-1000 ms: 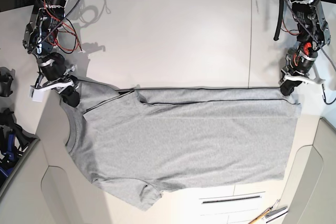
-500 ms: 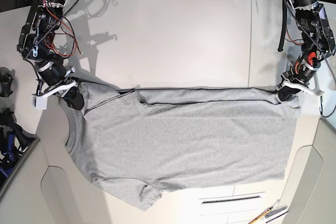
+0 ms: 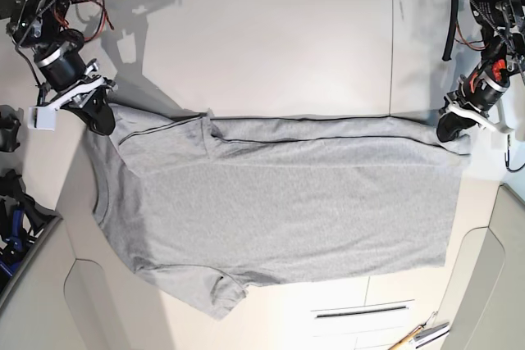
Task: Fold the T-shirt properly
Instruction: 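Grasp the folded shirt and drag it toward the robot with both grippers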
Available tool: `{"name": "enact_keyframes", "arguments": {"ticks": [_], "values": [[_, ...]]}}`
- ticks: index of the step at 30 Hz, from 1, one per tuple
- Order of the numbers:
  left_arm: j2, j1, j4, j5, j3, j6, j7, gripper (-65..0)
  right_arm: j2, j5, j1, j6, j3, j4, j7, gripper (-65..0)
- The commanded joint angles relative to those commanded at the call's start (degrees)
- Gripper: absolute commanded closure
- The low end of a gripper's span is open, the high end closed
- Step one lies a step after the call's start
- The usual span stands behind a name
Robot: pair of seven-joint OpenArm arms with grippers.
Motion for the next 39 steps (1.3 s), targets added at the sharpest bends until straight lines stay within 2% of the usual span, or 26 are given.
{"name": "enact_keyframes", "arguments": {"ticks": [10, 16, 30, 39], "values": [[0.0, 10.56, 5.86, -6.49, -6.62, 0.0, 2.56, 0.0, 0.0, 1.95, -9.77, 0.0, 1.7, 5.31, -0.17, 0.0], [0.26, 13.88, 7.02, -8.98, -6.91, 0.0, 4.02, 0.0, -0.02, 5.57, -12.46, 0.17, 3.69, 5.38, -2.95, 0.0], [0.33, 19.65, 9.62, -11.52, -6.91, 0.0, 5.97, 0.0, 0.02, 8.57, -17.92, 0.22, 5.2, 5.46, -4.61, 0.0], [0.33, 24.96, 13.51, -11.54, -6.91, 0.0, 6.1, 0.0, 1.88, 9.7, -20.98, 0.22, 6.84, 5.49, -5.09, 0.0]]}}
